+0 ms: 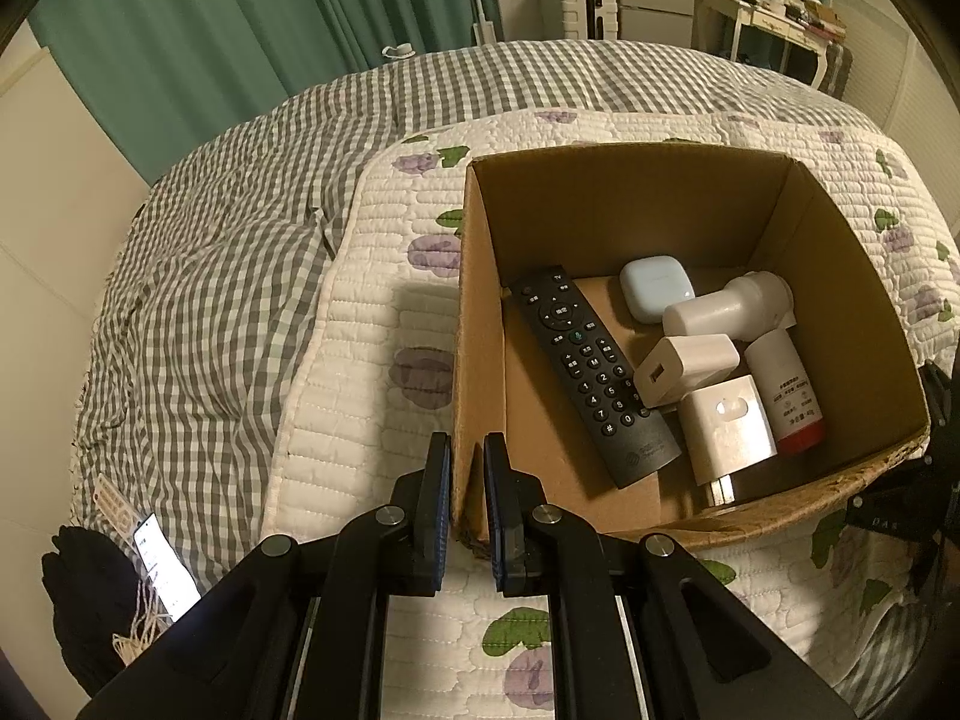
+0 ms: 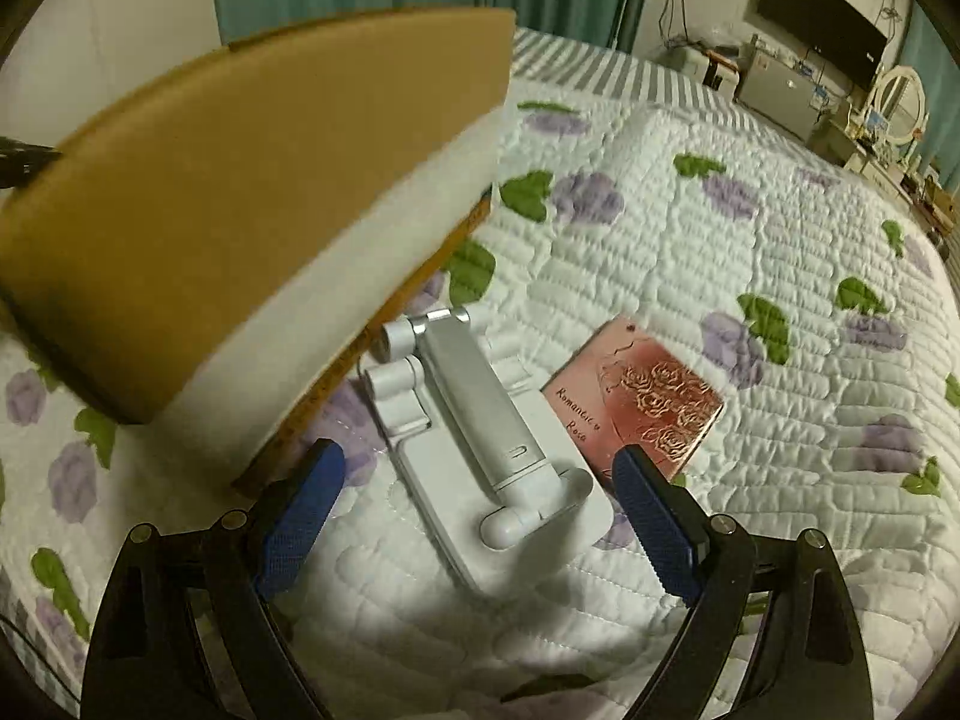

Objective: Organize rigid objects
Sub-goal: 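Grasp the white folding phone stand with the right tool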

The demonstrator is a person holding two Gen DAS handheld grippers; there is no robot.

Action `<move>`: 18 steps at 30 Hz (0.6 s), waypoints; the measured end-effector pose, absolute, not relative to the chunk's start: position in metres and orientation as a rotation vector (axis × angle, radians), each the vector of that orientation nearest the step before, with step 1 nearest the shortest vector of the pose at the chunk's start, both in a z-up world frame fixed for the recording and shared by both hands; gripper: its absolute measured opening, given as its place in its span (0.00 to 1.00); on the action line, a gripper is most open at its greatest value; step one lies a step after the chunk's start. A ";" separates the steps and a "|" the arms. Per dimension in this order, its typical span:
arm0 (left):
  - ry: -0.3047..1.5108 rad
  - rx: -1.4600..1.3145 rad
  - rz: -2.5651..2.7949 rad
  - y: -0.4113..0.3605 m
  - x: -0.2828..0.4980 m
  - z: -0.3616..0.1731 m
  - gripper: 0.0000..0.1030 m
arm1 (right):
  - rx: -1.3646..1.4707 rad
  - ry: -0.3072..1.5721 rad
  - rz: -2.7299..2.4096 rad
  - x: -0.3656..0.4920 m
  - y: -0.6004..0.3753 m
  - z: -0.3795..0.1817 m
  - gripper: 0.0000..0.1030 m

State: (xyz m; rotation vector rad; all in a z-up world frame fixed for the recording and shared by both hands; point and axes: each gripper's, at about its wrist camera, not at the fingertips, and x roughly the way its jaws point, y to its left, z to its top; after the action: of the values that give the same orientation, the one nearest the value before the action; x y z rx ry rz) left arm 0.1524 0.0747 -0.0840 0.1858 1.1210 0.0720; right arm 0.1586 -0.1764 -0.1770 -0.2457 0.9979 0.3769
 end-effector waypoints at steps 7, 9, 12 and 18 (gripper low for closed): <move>1.121 0.184 0.072 0.075 0.152 -0.084 0.09 | -0.262 1.026 0.365 0.170 -0.169 -0.188 0.88; 1.120 0.184 0.073 0.075 0.152 -0.084 0.09 | -0.258 1.034 0.359 0.174 -0.168 -0.189 0.88; 1.118 0.190 0.078 0.075 0.152 -0.085 0.09 | -0.254 1.043 0.362 0.178 -0.168 -0.192 0.87; 1.121 0.192 0.084 0.074 0.152 -0.085 0.10 | -0.277 1.017 0.378 0.168 -0.161 -0.183 0.55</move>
State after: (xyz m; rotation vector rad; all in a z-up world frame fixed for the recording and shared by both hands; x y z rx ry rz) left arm 0.1520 0.0744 -0.0848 0.1917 1.1205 0.0836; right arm 0.1685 -0.1613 -0.1833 -0.2769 1.0167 0.3775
